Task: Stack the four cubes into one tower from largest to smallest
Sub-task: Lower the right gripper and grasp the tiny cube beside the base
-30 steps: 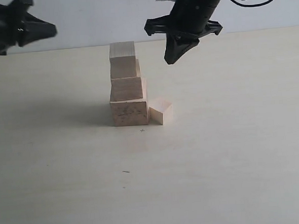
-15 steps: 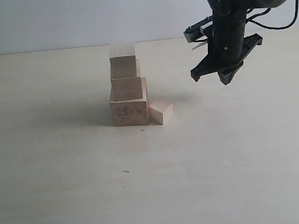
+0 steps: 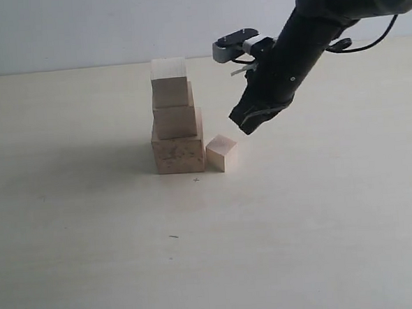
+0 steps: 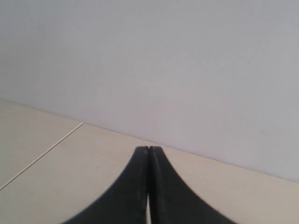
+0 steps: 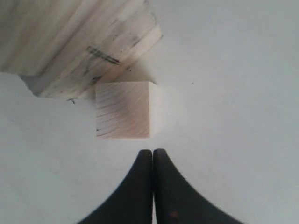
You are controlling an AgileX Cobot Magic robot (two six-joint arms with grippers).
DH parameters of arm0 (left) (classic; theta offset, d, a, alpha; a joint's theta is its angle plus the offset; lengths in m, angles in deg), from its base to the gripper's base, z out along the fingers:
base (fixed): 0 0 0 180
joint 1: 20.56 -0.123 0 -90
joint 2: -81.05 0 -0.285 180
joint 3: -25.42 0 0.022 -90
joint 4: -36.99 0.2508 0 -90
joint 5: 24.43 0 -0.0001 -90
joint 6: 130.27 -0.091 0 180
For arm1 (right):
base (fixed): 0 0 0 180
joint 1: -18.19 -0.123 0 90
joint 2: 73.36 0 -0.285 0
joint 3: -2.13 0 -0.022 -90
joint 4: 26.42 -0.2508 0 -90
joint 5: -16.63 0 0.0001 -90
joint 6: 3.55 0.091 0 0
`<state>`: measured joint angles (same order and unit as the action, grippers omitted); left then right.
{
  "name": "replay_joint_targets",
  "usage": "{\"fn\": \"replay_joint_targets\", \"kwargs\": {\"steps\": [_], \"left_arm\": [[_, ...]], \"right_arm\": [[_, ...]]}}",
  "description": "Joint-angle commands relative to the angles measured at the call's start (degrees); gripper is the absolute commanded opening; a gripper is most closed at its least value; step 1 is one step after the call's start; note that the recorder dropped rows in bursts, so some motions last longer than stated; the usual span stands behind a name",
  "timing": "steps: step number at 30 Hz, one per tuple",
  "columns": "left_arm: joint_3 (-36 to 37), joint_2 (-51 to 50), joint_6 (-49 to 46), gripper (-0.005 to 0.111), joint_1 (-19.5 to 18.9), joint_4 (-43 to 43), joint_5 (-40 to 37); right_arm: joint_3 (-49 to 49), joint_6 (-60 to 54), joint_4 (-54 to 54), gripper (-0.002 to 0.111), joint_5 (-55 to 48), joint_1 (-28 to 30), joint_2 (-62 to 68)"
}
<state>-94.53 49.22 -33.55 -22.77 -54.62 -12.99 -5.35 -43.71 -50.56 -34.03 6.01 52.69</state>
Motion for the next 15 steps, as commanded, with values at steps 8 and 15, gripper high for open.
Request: {"fn": "replay_joint_targets", "kwargs": {"steps": [8,15], "left_arm": [[12.29,9.01,-4.05,0.000,2.78,-8.34,2.38],[17.17,9.01,14.39,0.000,2.78,-8.34,2.38]], "right_arm": [[25.12,-8.19,0.64,0.000,25.60,-0.49,-15.84],[24.75,-12.27,-6.46,0.025,21.89,-1.78,-15.45]]}}
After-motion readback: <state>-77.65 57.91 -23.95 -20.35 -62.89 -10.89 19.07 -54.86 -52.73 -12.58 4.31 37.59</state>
